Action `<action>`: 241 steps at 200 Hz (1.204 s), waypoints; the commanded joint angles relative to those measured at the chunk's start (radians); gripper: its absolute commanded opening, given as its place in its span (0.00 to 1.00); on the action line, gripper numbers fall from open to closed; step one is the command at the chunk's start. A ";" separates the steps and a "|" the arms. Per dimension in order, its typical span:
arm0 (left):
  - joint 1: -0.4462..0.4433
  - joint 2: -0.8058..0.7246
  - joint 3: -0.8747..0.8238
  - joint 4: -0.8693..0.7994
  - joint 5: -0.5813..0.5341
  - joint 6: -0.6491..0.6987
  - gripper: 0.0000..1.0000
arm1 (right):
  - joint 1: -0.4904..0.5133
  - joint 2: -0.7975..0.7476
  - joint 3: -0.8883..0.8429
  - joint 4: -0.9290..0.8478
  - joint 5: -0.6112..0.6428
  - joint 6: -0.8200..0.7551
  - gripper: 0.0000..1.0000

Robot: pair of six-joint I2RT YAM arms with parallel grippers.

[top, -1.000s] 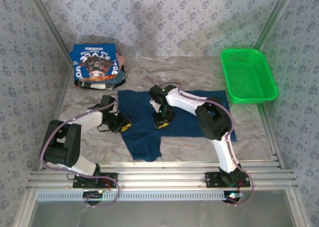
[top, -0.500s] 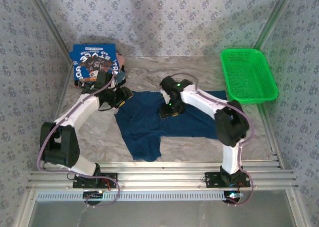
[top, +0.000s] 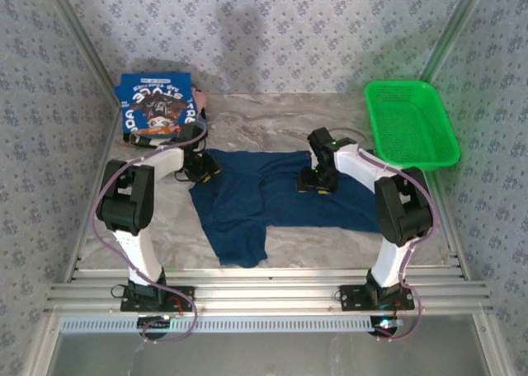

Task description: Fold and stack the t-shirts

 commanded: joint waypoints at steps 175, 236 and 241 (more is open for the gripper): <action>0.052 -0.079 -0.019 0.070 0.032 0.191 0.44 | -0.373 -0.055 -0.080 0.128 0.014 0.060 0.65; -0.006 -0.284 -0.113 0.162 0.084 0.155 0.46 | -0.396 0.021 -0.072 0.241 0.040 0.061 0.54; -0.017 -0.293 -0.117 0.161 0.084 0.154 0.46 | -0.397 0.025 -0.070 0.246 0.044 0.061 0.52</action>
